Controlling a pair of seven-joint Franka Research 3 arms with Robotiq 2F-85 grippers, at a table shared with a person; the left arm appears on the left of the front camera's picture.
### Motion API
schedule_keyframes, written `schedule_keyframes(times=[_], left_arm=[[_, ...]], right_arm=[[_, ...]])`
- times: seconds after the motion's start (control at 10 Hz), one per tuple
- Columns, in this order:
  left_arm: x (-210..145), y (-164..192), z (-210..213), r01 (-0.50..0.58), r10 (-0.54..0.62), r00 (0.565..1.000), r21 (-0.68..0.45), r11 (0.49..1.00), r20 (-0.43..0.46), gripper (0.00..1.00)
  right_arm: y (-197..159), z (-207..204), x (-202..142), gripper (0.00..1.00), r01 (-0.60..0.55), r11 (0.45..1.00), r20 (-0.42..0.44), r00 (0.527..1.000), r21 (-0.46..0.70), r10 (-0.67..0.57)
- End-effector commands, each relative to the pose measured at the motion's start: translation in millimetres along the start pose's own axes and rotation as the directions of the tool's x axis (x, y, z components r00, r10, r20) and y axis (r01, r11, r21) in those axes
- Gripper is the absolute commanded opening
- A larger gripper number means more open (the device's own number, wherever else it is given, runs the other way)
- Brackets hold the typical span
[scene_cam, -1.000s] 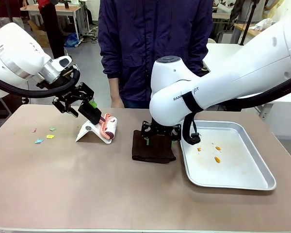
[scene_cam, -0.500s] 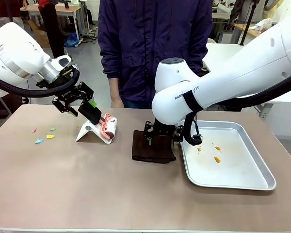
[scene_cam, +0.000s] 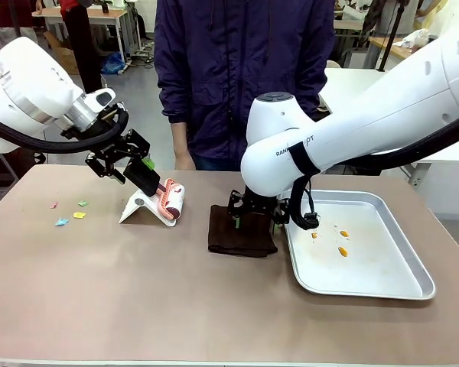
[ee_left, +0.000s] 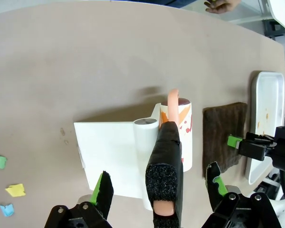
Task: Clean the surface of the table.
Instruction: Hold the Lint Roller with your left hand and the towel with your right hand.
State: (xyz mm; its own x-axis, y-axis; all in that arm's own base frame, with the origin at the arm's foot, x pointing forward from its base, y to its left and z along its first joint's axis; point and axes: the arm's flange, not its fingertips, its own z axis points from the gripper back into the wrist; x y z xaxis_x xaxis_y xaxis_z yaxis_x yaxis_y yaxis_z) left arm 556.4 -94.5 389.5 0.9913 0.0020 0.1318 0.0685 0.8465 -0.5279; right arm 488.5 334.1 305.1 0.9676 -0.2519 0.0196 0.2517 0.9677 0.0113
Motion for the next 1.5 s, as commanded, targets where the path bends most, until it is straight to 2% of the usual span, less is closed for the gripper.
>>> schedule_keyframes(times=[0.0,0.1,0.2,0.3,0.4,0.5,0.6,0.7,0.8,1.4], left_arm=[[3.8,-2.8,1.9,0.0,-0.001,1.0,-0.029,1.0,-0.01,0.92],[3.3,-3.5,1.0,0.003,-0.003,1.0,-0.031,0.999,-0.017,0.41],[2.7,-4.2,0.2,0.006,-0.007,1.0,-0.043,0.999,-0.024,0.34],[2.4,-4.9,0.1,0.01,-0.011,1.0,-0.055,0.998,-0.019,0.0],[1.3,-5.7,-0.2,0.028,-0.029,1.0,-0.06,0.998,-0.011,0.0],[0.3,-6.5,-0.1,0.029,-0.029,1.0,-0.066,0.997,-0.007,0.0],[-0.6,-7.6,1.0,0.03,-0.03,1.0,-0.07,0.997,0.0,0.14],[-1.2,-8.1,1.4,0.031,-0.031,1.0,-0.069,0.997,0.004,0.04],[-1.5,-8.2,1.1,0.037,-0.036,0.999,-0.068,0.997,0.006,0.0],[-5.9,-12.4,6.3,0.049,-0.048,0.999,-0.09,0.995,0.02,0.0]], right_arm=[[0.3,-3.8,0.4,1.0,0.037,0.999,-0.02,0.999,0.011,-0.036],[-0.5,-4.8,-0.2,0.4,0.032,0.999,-0.023,0.999,0.005,-0.031],[-1.1,-5.2,-0.2,0.4,0.032,0.999,-0.026,0.999,0.008,-0.032],[-1.9,-5.8,0.0,0.0,0.03,0.999,-0.031,0.999,0.011,-0.029],[-1.9,-6.9,-0.3,0.35,0.031,1.0,-0.037,0.999,0.007,-0.03],[-1.9,-7.6,-0.5,0.0,0.028,1.0,-0.037,0.999,0.003,-0.028],[-1.8,-7.8,-0.7,0.0,0.024,1.0,-0.038,0.999,0.004,-0.024],[-2.0,-7.9,-0.6,0.0,0.023,1.0,-0.039,0.999,0.003,-0.023],[-2.5,-8.2,-0.6,0.0,0.023,1.0,-0.039,0.999,0.003,-0.022],[-5.2,-8.2,-0.6,0.0,0.012,0.999,-0.048,0.999,0.038,-0.01]])
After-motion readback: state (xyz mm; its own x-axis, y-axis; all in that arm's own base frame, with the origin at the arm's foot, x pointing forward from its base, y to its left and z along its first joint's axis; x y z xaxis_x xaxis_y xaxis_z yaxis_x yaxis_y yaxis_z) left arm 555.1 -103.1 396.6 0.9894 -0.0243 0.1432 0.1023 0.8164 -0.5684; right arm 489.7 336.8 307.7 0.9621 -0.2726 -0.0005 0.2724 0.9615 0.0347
